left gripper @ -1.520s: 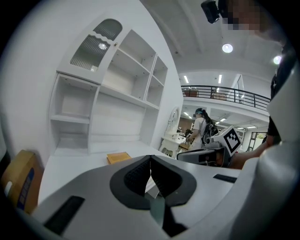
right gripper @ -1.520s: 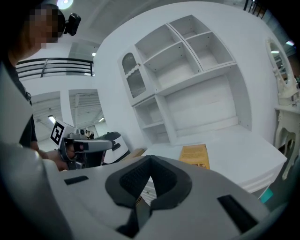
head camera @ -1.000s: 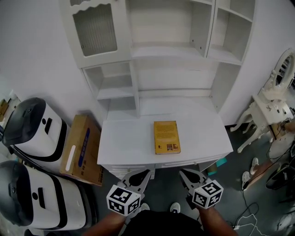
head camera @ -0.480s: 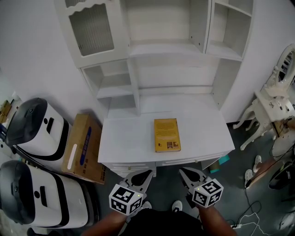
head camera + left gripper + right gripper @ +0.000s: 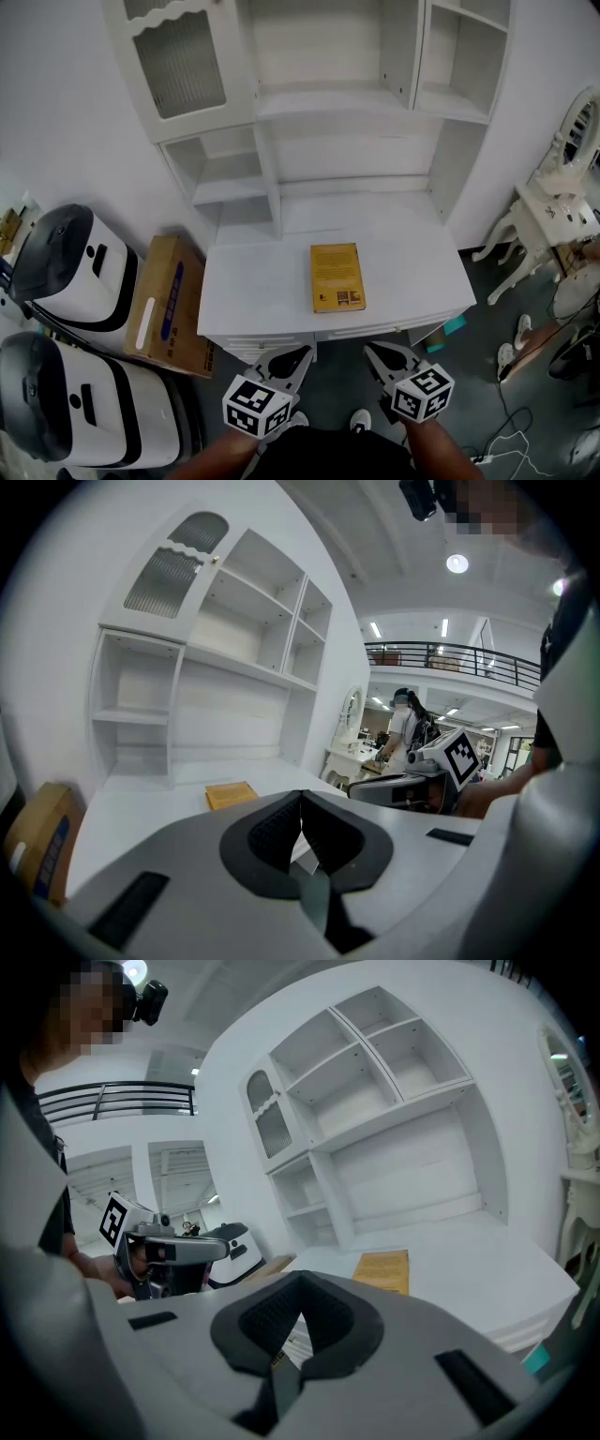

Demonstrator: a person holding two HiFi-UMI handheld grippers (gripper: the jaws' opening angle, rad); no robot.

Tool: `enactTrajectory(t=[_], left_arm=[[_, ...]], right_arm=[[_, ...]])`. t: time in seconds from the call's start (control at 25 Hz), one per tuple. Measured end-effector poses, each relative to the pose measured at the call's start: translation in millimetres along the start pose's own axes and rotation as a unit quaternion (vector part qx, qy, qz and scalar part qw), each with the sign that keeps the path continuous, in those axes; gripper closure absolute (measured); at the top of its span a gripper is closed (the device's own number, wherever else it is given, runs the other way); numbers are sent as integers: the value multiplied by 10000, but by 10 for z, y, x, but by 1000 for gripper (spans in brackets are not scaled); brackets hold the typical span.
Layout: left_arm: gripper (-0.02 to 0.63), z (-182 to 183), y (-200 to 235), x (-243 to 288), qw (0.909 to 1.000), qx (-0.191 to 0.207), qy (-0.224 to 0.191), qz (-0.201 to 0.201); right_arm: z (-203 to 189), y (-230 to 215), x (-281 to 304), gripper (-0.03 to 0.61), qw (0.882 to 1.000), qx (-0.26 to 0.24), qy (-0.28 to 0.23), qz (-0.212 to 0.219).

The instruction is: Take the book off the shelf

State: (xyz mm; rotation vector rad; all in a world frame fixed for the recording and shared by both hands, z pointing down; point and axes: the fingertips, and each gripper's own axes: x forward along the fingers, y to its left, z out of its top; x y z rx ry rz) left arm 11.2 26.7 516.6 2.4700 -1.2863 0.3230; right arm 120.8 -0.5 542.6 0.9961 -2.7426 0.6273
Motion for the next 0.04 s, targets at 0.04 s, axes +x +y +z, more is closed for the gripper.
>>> enactTrajectory(t=[0.04], left_arm=[[603,7,3,5,10000,4,-1,-3]], right_arm=[[1,-2,4,551,10000,-5,8,1]])
